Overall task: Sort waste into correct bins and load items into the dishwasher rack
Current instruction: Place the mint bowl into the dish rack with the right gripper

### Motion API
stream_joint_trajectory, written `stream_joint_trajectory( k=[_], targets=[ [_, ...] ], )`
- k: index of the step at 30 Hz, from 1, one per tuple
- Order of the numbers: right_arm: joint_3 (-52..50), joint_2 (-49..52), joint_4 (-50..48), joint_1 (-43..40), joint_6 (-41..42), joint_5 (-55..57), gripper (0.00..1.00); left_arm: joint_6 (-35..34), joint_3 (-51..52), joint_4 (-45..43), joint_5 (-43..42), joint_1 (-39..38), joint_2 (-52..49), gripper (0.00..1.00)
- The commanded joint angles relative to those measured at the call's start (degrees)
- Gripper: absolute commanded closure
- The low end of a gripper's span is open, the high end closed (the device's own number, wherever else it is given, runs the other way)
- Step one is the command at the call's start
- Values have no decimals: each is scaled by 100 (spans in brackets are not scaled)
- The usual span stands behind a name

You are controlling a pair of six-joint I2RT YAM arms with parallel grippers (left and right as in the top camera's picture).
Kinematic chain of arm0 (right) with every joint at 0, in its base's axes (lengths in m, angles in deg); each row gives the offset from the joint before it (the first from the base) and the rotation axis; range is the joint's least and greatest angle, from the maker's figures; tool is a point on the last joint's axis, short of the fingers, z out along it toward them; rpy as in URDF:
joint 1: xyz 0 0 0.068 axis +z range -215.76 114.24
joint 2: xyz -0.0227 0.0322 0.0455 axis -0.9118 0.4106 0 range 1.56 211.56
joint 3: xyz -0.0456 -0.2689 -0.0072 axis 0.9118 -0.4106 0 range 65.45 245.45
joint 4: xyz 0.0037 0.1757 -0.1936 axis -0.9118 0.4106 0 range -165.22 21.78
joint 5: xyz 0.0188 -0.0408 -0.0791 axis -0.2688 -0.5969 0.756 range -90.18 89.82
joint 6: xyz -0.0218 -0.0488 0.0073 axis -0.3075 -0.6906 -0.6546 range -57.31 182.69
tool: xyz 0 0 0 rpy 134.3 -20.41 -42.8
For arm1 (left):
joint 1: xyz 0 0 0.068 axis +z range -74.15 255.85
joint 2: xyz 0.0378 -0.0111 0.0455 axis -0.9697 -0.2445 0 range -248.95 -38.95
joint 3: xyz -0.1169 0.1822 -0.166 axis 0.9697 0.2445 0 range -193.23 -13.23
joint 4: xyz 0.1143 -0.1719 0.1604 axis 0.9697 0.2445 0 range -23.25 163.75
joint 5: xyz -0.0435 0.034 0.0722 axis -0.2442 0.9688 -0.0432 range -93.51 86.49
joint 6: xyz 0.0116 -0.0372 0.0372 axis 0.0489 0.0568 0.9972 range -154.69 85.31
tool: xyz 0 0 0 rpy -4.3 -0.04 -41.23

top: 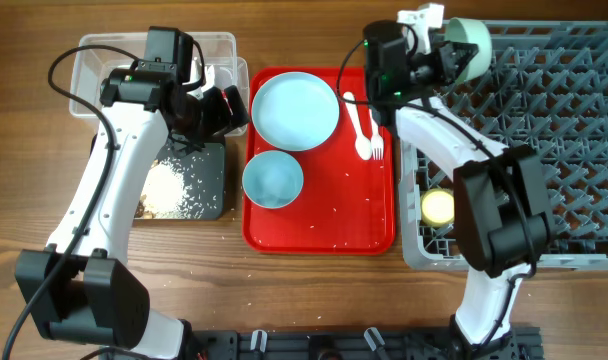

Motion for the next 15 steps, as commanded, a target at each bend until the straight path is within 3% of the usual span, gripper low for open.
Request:
stream_joint_trajectory(
  k=[1,11,12,14,15],
  targets=[
    [2,164,4,35,13,-9,96,7,-87,-2,-7,26,94,0],
    [-151,280,142,352,7,-409,96,7,-87,0,-7,26,94,0],
    [-151,278,133,409,11,-426,83,7,-87,0,-7,26,94,0],
    [-151,280,138,533,2,-533,37,7,-87,0,-7,26,94,0],
    [-151,278,136,564,2,-542,28,7,-87,0,-7,26,94,0]
  ],
)
